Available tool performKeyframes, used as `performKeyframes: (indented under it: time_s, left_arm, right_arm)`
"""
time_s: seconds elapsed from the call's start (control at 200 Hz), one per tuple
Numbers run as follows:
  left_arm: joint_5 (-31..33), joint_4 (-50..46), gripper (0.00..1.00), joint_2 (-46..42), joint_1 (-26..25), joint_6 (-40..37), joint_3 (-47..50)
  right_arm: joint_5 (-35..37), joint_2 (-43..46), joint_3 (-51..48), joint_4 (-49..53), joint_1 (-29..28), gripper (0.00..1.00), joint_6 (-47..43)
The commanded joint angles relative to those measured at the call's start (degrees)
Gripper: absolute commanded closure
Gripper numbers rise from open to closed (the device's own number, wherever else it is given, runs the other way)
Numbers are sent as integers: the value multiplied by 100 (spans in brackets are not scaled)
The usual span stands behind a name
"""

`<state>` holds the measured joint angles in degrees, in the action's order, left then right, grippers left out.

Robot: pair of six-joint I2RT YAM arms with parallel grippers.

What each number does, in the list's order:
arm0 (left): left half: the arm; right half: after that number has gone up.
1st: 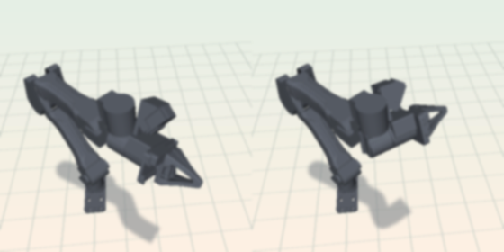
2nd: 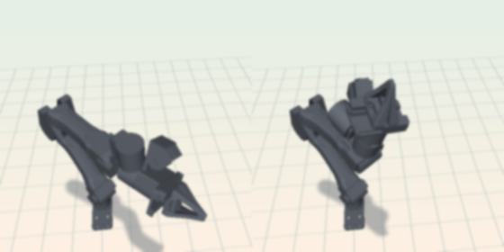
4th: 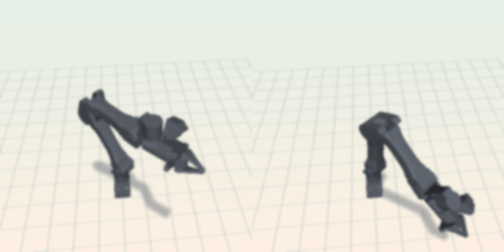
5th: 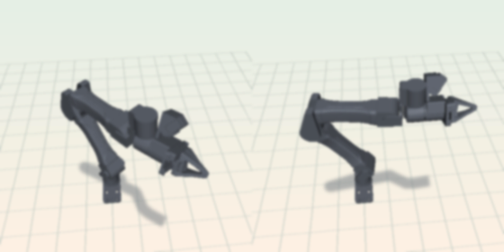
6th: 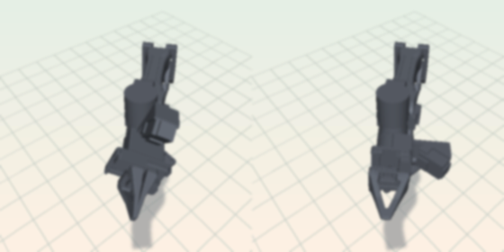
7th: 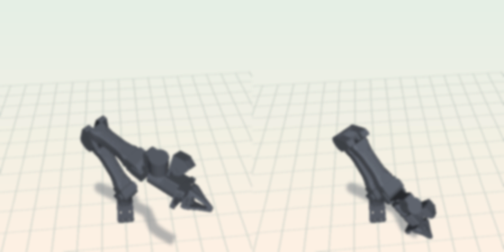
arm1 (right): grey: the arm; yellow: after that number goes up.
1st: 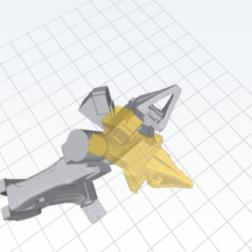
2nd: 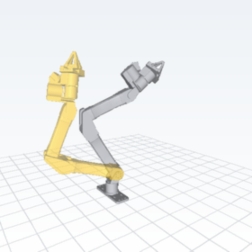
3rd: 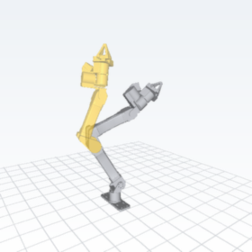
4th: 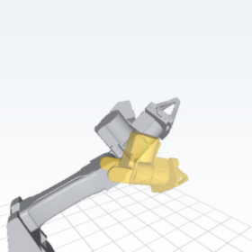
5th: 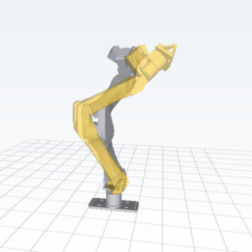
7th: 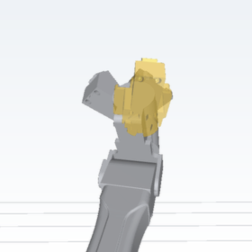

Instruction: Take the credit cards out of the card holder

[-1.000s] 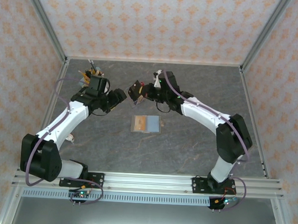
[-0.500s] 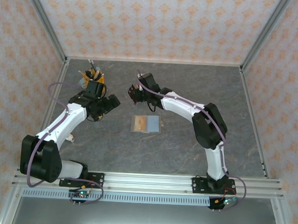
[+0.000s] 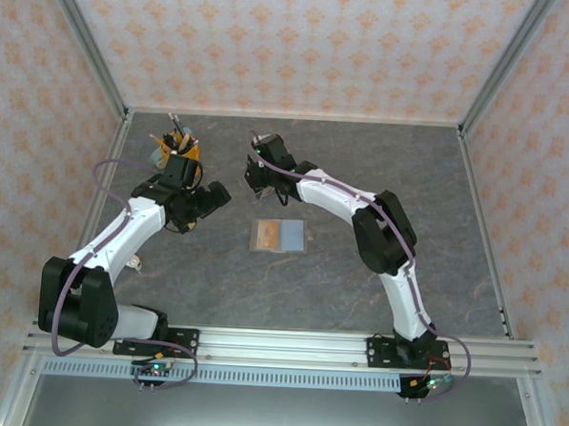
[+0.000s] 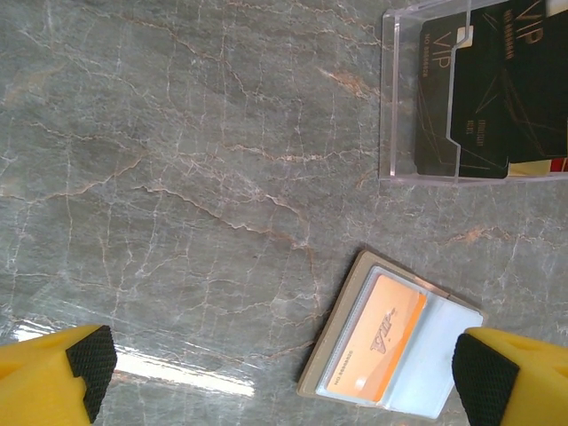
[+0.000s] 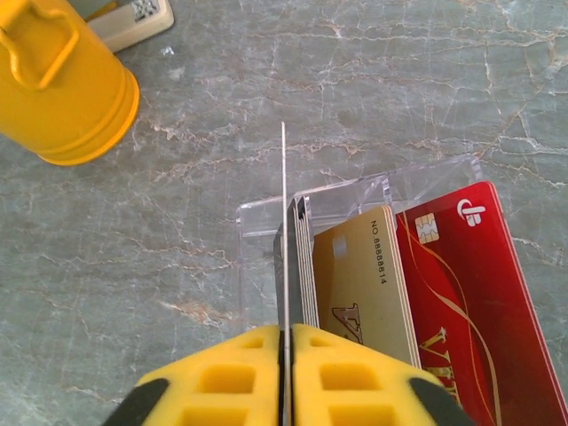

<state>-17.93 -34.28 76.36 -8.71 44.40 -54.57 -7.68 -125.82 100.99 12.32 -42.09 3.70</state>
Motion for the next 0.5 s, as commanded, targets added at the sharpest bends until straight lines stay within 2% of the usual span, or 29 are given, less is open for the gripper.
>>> performKeyframes:
  time_s: [0.0,0.175,0.32,0.495]
  left_arm:
    - [-74,-44,0,77,45,-134,69]
    - [-165,-27,0,123,45,-164,55]
    - [-309,35,0,175,45,-336,58]
    - [-652,221,0,289,6,-489,79]
  right_arm:
    - [106,-79,187,234,-10,83,-90]
    - [76,9,254,431,-8,74,30]
    - [65,450,131,675,-8,69,428]
    - [-217,1398,-761,736,-8,59,1195]
